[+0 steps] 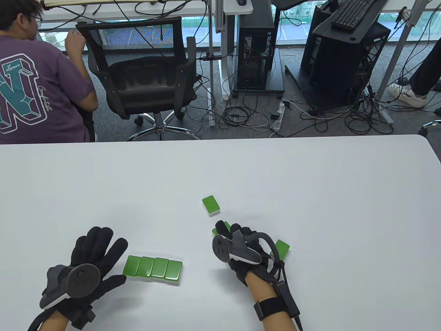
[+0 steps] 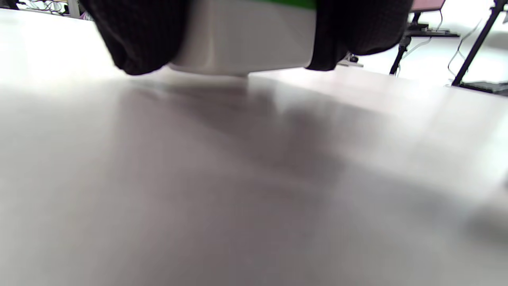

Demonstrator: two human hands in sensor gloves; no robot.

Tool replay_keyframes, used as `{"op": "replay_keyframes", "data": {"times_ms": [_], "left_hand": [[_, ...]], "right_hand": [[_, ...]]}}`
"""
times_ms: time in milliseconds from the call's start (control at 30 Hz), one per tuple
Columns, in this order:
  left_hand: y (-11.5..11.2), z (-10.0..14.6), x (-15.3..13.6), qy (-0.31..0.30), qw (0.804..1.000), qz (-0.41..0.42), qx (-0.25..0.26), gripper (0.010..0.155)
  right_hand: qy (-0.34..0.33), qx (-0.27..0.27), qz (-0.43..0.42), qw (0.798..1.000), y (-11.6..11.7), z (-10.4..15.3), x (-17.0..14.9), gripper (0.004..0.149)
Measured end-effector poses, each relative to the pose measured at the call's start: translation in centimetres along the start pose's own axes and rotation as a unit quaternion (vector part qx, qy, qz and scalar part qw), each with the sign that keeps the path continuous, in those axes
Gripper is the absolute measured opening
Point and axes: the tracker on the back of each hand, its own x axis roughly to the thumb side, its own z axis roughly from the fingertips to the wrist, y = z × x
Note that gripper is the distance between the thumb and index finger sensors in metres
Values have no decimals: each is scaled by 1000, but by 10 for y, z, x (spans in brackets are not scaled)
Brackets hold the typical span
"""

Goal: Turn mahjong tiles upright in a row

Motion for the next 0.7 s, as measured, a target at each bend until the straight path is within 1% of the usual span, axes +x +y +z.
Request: {"op": "replay_keyframes", "data": {"times_ms": [67,133,233,333,400,567,700], "left_hand": [[0,0,0,-2,1000,0,1,87],[0,0,0,-3,1000,0,2,87],[0,0,0,-4,1000,-1,2,87],[-1,0,1,-4,1000,-3,1,87],[-1,0,2,-5,1000,-6,1,87],[-1,1,2,-6,1000,-11,3,87],[-1,1,2,-5,1000,-9,4,87]], "right_hand": [[-10,-18,24,1000,-8,8,5,84],[-36,-37,23,998,-16,16,16,84],[-91,-41,-16,995,-22,23,35,85],[-138,-33,-66,988,-21,25,60,85],[-159,-32,-79,983,-18,22,76,85],[-176,-16,-72,982,-10,15,99,86],[-176,-17,-77,981,-5,11,109,86]]}}
